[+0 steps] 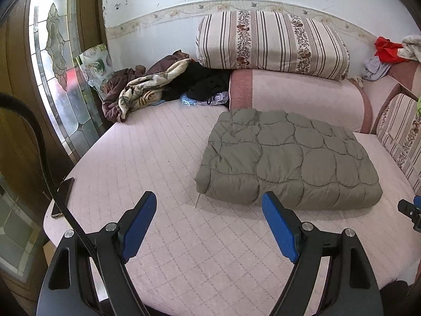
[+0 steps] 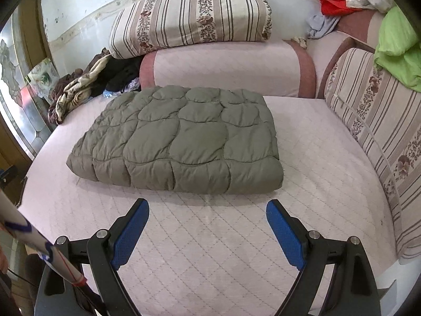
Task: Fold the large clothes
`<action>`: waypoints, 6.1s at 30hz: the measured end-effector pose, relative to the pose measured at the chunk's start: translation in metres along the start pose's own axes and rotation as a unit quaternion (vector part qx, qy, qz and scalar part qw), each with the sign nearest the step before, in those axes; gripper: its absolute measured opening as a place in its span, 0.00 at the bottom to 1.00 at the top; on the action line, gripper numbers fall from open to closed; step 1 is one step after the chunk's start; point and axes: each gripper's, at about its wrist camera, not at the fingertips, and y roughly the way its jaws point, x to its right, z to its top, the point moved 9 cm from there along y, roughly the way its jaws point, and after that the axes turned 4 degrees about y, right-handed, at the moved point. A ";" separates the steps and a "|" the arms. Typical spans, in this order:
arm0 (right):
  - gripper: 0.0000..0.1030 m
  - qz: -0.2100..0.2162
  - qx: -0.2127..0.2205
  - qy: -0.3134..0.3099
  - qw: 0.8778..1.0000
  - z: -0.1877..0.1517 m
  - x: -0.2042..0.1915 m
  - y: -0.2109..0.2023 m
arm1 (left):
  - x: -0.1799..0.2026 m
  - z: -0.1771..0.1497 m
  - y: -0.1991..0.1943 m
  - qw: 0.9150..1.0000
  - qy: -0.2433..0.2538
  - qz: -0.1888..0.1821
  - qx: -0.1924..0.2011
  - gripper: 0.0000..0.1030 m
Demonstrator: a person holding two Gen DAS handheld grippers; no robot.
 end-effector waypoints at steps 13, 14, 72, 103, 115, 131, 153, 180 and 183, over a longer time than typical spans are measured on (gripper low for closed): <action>0.91 -0.030 -0.010 -0.016 0.999 -0.002 0.004 0.017 | -0.003 -0.005 0.017 1.000 0.001 -0.005 -0.014 0.79; 0.91 -0.030 -0.011 -0.016 0.999 -0.002 0.005 0.018 | -0.003 -0.005 0.018 1.000 0.000 -0.004 -0.016 0.79; 0.46 0.311 -0.149 0.286 0.894 0.099 0.109 0.236 | 0.047 0.033 0.273 0.850 -0.152 -0.437 -0.254 0.66; 0.51 0.041 -0.027 0.151 0.987 0.108 0.075 0.139 | 0.016 0.040 0.221 0.941 -0.134 -0.226 -0.212 0.77; 0.49 0.155 -0.081 0.038 0.984 0.140 -0.119 0.244 | 0.059 0.031 0.253 0.974 -0.030 -0.124 -0.186 0.78; 0.57 0.066 -0.049 0.045 0.996 0.158 -0.087 0.255 | 0.036 0.046 0.200 0.981 -0.065 -0.115 -0.139 0.78; 0.63 -0.060 0.024 0.135 0.989 0.025 0.111 0.085 | -0.047 0.041 0.024 0.992 -0.091 0.065 0.050 0.89; 0.67 -0.005 -0.003 0.029 1.000 -0.034 -0.050 0.087 | -0.017 0.018 -0.041 0.994 -0.019 0.068 0.080 0.99; 0.67 -0.010 -0.005 0.056 0.998 -0.053 -0.034 0.069 | -0.002 0.014 -0.055 0.993 -0.017 0.067 0.098 0.99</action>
